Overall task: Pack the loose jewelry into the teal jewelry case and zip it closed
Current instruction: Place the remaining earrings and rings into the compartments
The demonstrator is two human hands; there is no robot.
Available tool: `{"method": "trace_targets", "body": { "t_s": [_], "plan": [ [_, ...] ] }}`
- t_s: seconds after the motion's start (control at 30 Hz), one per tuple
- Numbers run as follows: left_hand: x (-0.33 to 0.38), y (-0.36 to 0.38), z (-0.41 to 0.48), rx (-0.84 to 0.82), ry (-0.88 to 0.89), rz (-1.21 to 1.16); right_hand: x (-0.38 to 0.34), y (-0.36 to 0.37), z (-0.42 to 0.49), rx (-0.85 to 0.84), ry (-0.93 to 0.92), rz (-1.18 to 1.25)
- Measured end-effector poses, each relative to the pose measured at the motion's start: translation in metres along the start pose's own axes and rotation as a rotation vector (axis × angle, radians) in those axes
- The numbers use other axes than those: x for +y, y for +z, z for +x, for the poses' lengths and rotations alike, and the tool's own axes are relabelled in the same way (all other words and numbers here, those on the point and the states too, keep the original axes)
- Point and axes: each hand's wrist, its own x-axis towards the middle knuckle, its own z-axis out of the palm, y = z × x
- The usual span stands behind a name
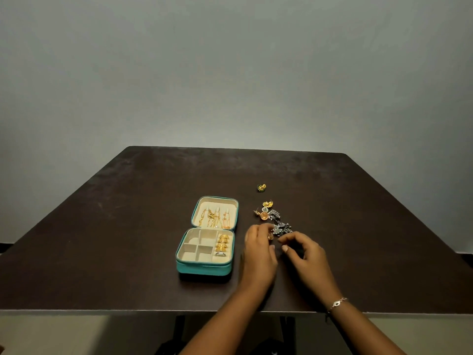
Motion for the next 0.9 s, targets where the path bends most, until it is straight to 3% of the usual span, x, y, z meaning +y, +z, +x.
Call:
{"method": "trace_targets", "body": {
  "t_s": [0.37,0.73,0.9],
  "plan": [
    [0.001,0.015,0.018,0.025,-0.09,0.126,0.001,-0.002,0.002,0.0,0.02,0.018],
    [0.001,0.005,0.013,0.216,-0.098,-0.134,-0.004,-0.006,0.005,0.027,0.088,0.129],
    [0.001,0.005,0.014,0.232,-0.096,-0.177,-0.012,-0.006,0.035,0.104,0.021,-0.024]
  ]
}}
